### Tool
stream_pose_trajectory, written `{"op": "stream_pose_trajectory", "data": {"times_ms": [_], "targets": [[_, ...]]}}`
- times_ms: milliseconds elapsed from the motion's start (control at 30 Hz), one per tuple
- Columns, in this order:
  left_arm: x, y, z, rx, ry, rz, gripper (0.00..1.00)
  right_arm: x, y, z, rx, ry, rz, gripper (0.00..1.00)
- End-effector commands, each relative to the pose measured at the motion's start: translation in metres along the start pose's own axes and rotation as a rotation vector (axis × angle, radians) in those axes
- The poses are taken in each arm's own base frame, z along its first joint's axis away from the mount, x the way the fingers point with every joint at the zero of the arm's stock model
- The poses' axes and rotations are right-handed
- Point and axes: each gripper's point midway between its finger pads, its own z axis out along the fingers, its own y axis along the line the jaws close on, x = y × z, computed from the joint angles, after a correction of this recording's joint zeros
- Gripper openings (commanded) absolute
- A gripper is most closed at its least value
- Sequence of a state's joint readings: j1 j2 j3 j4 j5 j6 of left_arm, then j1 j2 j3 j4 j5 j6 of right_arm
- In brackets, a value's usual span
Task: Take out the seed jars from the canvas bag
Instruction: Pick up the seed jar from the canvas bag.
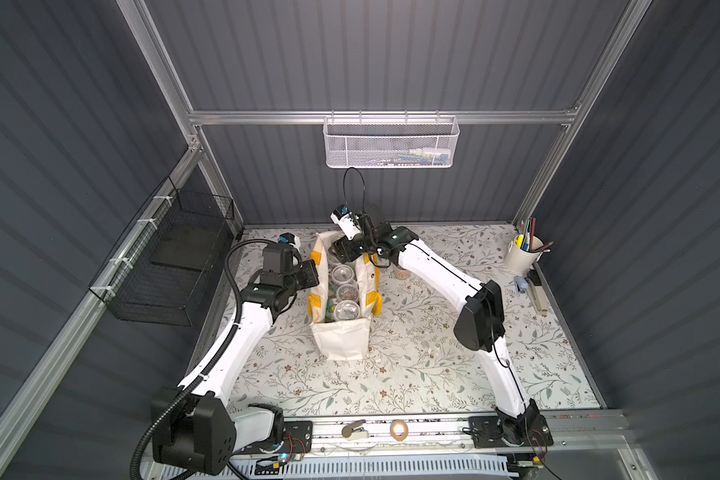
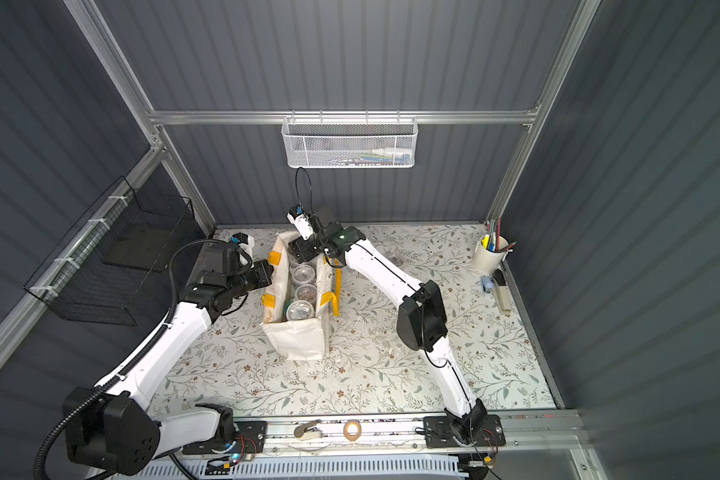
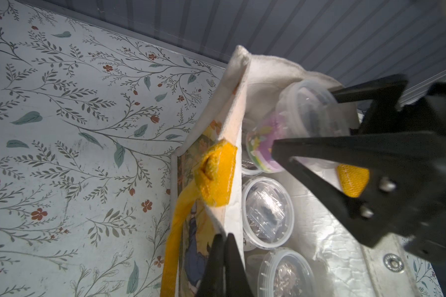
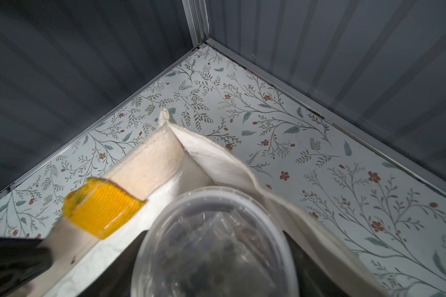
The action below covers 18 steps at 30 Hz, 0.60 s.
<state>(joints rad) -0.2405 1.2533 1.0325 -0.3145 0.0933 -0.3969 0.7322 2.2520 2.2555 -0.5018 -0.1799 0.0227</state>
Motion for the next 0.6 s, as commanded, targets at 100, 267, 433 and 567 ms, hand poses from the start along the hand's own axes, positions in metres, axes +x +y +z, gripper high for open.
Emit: {"op": "stream_pose_trajectory", "data": {"times_ms": [100, 267, 433, 567], "targets": [[0.010, 0.004, -0.002, -0.013, 0.038, -0.007, 0.00, -0.048, -0.001, -0.056, -0.030, -0.179, 0.023, 0.73], [0.009, 0.004, -0.002, -0.014, 0.036, -0.007, 0.00, -0.052, -0.017, -0.092, -0.033, -0.239, 0.081, 0.73], [0.007, 0.004, -0.004, -0.019, 0.032, -0.002, 0.00, -0.036, -0.063, -0.124, 0.078, -0.259, 0.133, 0.73], [0.008, 0.005, -0.003, -0.024, 0.035, 0.000, 0.00, -0.001, -0.122, -0.138, 0.223, -0.247, 0.208, 0.73]]}}
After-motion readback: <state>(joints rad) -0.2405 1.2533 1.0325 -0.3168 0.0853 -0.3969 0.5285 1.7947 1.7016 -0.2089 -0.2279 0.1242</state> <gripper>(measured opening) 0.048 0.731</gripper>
